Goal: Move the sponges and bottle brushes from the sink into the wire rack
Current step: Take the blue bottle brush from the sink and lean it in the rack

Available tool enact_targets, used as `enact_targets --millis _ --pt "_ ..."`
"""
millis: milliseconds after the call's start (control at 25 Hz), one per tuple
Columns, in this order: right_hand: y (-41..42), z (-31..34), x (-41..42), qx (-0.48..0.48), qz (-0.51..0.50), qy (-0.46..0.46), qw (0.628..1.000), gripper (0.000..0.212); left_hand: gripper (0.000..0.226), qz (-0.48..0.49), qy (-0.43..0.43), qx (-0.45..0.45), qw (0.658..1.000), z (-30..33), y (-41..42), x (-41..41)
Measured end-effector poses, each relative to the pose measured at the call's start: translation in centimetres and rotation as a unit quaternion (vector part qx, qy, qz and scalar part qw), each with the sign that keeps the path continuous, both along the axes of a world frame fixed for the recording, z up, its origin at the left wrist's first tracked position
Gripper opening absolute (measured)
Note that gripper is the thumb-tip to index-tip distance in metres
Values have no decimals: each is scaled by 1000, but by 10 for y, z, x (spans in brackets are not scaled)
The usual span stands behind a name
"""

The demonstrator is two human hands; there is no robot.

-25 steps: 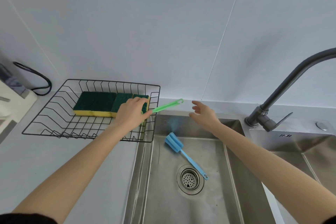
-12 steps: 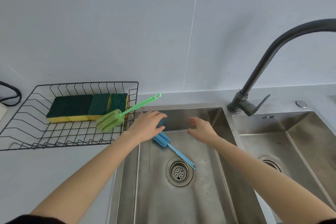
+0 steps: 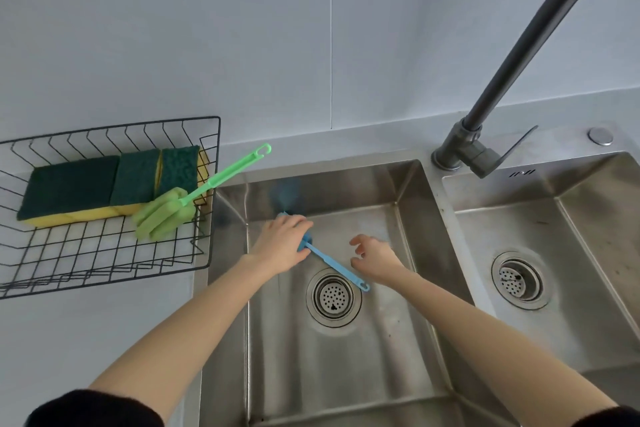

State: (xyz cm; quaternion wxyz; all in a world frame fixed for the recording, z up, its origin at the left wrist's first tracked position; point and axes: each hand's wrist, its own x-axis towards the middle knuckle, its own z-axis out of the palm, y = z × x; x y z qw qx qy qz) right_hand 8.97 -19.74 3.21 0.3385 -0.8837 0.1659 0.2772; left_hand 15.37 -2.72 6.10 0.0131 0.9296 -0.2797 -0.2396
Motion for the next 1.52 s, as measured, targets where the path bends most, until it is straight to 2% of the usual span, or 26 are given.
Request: enact_targets --millis 320,480,560,640,760,880,1000,1280,1520 --pt "0 -58 -1 -26 33 64 997 44 57 -9 12 31 999 -51 -5 10" --pt "9 -79 -5 -42 37 51 997 34 56 -25 -1 66 998 -72 -2 13" --pt "10 -84 -5 -50 39 38 997 31 56 -43 -43 64 996 -82 -1 13" --pt "10 -86 -4 -42 35 39 998 28 57 -43 -102 62 992 -85 -1 12" --pt "6 -82 -2 -4 7 31 999 27 56 -8 -66 69 995 -89 -3 14" --pt "-3 -66 1 27 -22 5 999 27 42 14 -68 80 994 -82 -5 13" --pt "-17 -43 3 39 -38 -35 998 25 37 23 -57 56 997 -71 -4 7" --pt "-44 16 6 104 -129 -122 979 19 45 64 -16 -14 998 -34 -4 -10" --pt "-42 63 3 180 -169 -213 945 16 44 132 64 -146 978 -2 4 -28"
